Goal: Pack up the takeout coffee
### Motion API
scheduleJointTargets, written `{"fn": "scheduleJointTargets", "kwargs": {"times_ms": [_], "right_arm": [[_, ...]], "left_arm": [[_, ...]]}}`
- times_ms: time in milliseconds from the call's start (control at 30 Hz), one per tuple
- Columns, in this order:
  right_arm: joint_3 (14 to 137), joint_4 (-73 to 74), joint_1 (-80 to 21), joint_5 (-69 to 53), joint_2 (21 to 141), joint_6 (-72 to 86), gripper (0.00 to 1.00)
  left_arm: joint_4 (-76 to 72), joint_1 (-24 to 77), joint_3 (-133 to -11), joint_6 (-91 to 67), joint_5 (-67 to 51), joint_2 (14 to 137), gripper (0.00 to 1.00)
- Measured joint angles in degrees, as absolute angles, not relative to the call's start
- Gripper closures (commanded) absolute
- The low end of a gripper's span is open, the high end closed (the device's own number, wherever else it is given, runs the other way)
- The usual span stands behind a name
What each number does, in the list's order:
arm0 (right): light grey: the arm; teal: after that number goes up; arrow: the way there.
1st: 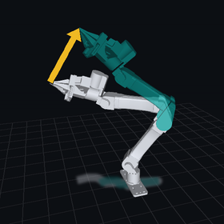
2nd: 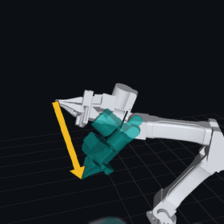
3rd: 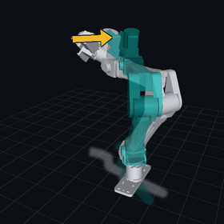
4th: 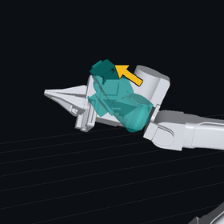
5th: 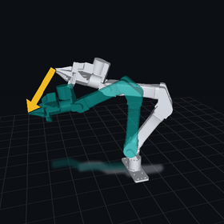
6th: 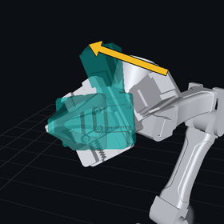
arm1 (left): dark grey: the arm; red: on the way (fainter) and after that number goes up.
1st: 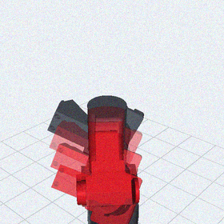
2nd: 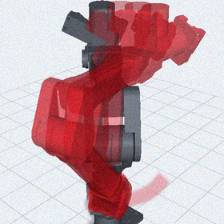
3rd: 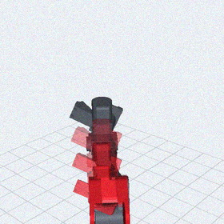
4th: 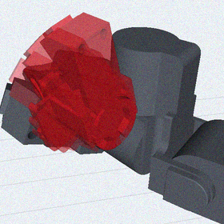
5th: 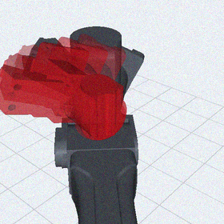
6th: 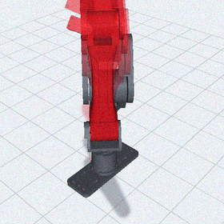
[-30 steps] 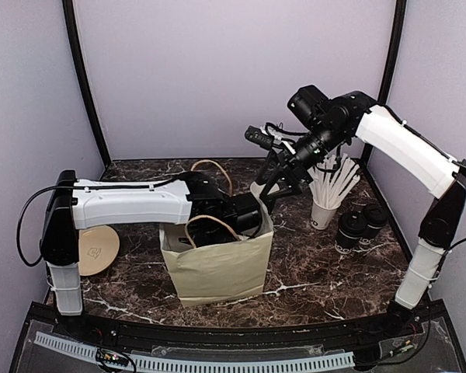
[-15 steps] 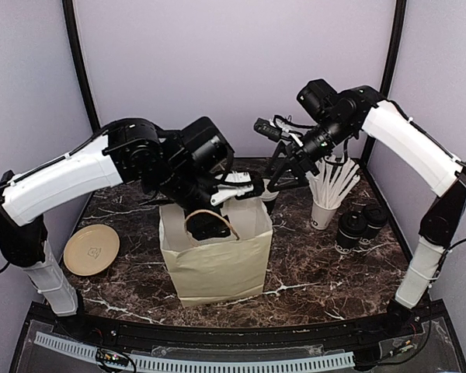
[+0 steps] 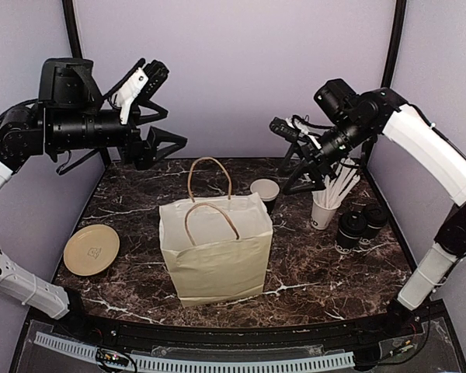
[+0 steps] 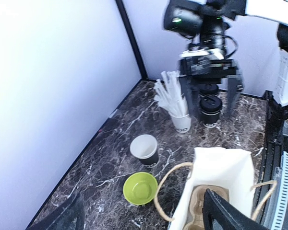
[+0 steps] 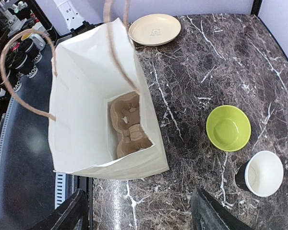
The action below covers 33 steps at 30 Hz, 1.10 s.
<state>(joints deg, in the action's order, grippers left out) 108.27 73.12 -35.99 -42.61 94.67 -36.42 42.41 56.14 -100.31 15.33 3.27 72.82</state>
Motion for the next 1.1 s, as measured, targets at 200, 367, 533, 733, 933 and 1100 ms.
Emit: {"fn": "scheduleJointTargets", "kwargs": {"times_ms": [200,367,533,733,933,1100], "right_arm": [[105.5,71.9,-43.9,-41.8,89.1,-38.9,0.22],[108.1,70.6,-52.6,-41.7,89.9,-38.7,0.22],[111.6,68.6,-59.2,-40.2,92.6,-37.4,0.33],[117.7,64.3,-63.2,-35.9,100.2,-29.7,1.00],[122.1,62.4,-63.0,-29.4,103.8,-26.5,1.00],[128.3,62.0,-61.5,-26.5,102.4,-27.7,1.00]], "left_arm": [[39.4,50.7,-96.8,14.0,-0.8,75.5,0.12],[39.1,50.0,-92.0,12.8,-5.1,79.6,0.15],[38.3,49.9,-90.9,12.0,-7.4,80.3,0.39],[36.6,48.6,-91.8,12.0,-12.1,81.3,0.99],[37.2,47.7,-97.4,12.5,-15.5,85.0,1.00],[37.6,47.7,-103.3,11.5,-17.0,85.5,1.00]]}}
